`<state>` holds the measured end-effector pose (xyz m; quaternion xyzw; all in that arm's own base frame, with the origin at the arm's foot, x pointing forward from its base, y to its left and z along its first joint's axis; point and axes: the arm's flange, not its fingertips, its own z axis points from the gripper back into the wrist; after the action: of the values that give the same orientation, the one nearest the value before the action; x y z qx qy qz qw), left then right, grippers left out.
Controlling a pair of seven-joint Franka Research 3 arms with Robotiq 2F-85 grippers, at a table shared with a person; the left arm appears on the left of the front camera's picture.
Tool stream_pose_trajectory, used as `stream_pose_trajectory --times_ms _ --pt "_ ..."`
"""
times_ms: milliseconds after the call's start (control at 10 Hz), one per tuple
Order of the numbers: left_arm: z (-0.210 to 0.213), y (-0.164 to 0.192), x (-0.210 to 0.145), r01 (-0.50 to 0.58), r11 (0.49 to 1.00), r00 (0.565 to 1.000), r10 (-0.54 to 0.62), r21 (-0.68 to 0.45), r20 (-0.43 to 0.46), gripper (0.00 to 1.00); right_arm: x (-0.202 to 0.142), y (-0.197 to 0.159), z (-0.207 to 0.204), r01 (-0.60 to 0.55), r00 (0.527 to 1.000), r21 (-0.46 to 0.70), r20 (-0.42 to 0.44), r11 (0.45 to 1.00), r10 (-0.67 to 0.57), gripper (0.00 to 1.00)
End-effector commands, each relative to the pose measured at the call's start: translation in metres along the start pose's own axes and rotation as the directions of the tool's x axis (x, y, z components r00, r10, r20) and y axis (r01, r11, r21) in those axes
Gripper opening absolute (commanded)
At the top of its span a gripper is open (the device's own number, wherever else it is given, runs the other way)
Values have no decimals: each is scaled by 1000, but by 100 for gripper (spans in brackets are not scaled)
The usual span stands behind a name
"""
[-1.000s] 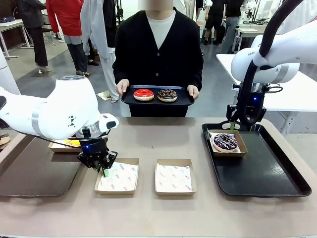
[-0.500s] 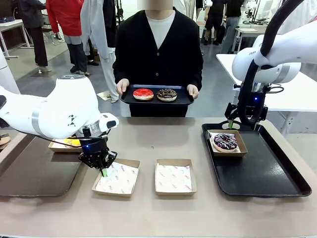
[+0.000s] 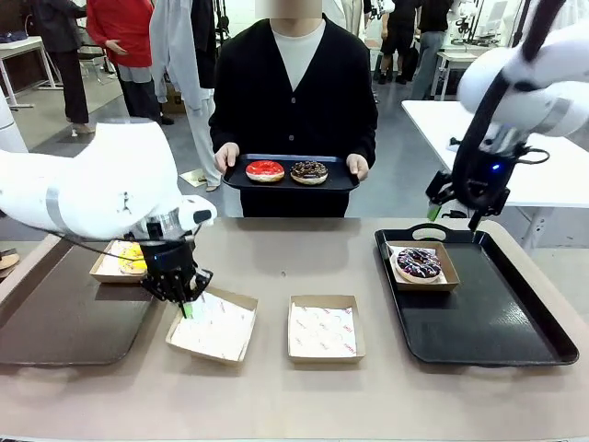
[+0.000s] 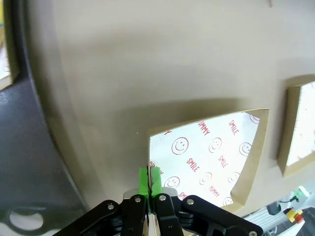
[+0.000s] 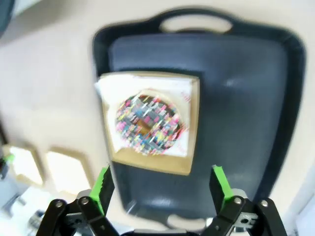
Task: Individually package the donuts and arrange them on the tray.
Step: Place the picked Paper togo box on the Handle tray while simultaneously picking up another Paper togo box from the table with the other hand.
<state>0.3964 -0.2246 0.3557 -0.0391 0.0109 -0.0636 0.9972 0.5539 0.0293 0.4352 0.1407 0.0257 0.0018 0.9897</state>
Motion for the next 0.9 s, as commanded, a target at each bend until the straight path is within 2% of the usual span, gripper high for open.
stream_pose_trajectory --times_ms 0,200,400,500,800 --pt "46 2 5 -47 999 999 47 7 13 0 -52 -36 43 -51 999 237 8 970 51 100" --pt "81 8 26 -74 997 997 74 -23 19 0 -99 -78 87 -82 996 432 70 898 57 100" --pt "113 5 42 -105 994 994 106 -36 22 0 -136 -132 110 -63 993 639 120 767 -19 100" --pt "122 3 56 -121 992 992 123 -41 33 0 -142 -157 107 -37 988 699 133 714 -79 100" --pt "140 -6 91 -163 985 985 165 -48 51 0 -160 -212 62 50 978 829 74 557 -197 100"
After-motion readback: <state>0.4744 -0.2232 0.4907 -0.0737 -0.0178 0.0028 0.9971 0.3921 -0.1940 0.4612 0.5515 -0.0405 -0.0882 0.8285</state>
